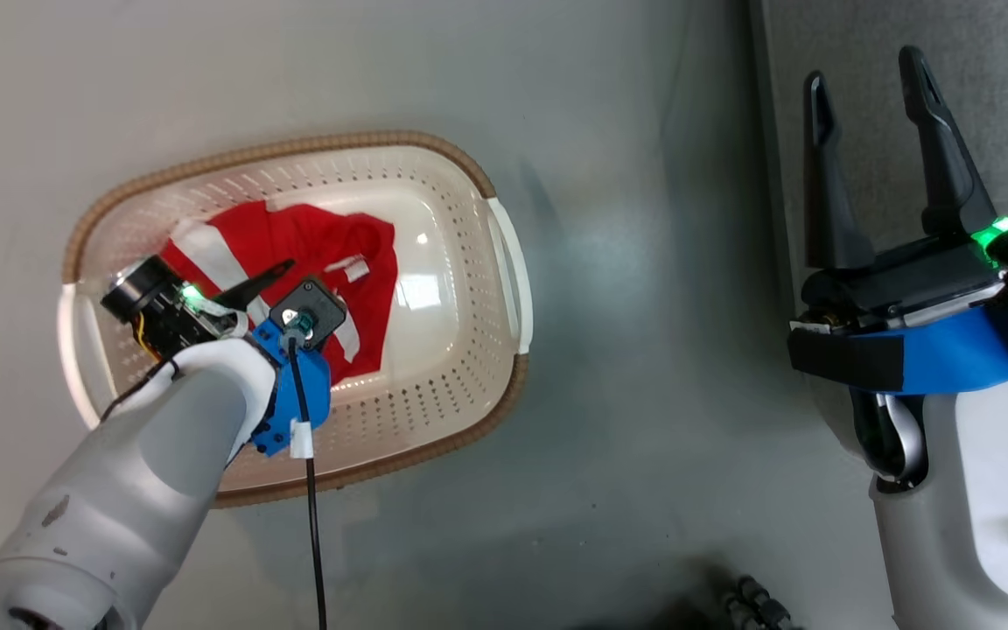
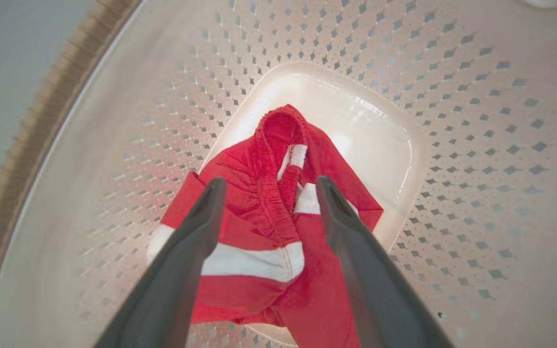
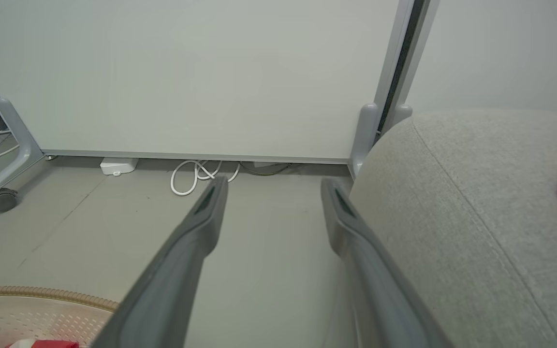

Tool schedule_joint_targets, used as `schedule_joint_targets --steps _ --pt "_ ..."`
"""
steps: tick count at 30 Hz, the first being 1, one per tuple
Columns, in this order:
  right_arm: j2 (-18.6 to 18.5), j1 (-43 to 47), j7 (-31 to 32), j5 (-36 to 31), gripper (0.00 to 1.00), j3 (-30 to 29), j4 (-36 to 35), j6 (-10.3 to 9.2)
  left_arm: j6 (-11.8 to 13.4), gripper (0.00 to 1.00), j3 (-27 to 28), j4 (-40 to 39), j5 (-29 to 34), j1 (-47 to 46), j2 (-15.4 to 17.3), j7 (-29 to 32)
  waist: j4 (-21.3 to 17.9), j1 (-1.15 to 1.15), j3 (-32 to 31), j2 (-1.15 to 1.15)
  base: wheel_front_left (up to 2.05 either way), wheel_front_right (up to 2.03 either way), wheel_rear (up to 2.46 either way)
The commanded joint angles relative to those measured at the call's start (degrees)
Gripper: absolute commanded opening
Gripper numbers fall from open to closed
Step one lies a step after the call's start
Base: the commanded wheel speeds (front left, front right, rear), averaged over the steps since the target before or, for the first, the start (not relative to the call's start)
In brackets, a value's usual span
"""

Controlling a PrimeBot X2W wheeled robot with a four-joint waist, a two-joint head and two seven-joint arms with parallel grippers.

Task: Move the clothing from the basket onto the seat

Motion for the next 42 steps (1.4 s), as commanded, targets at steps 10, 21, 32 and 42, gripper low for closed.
schedule_joint_targets --steps 10,21,32,42 --pt "0.09 -0.33 -0.22 -0.39 1.0 0.05 -5.13 0.01 -0.04 1.0 -7.14 5.28 -2.89 -8.62 1.52 4.24 -2.48 -0.01 10.43 0.0 0.0 0.0 0.0" --pt "0.09 0.21 -0.22 -0.76 1.0 -0.91 -8.0 0.01 -0.04 1.0 -7.5 7.61 -6.75 -11.39 0.42 9.1 -1.85 -0.01 13.86 0.0 0.0 0.0 0.0" --pt "0.09 0.07 -0.22 -1.16 1.0 -0.81 -8.29 0.01 0.38 0.0 -8.32 8.34 -7.19 -11.4 -1.52 9.97 -1.37 -0.01 14.11 0.0 0.0 0.0 0.0" --pt "0.09 -0.9 -0.22 -0.32 1.0 -0.5 -7.35 0.01 -0.06 0.0 -8.66 7.8 -8.78 -9.88 -4.64 5.21 -0.46 -0.01 10.3 0.0 0.0 0.0 0.0"
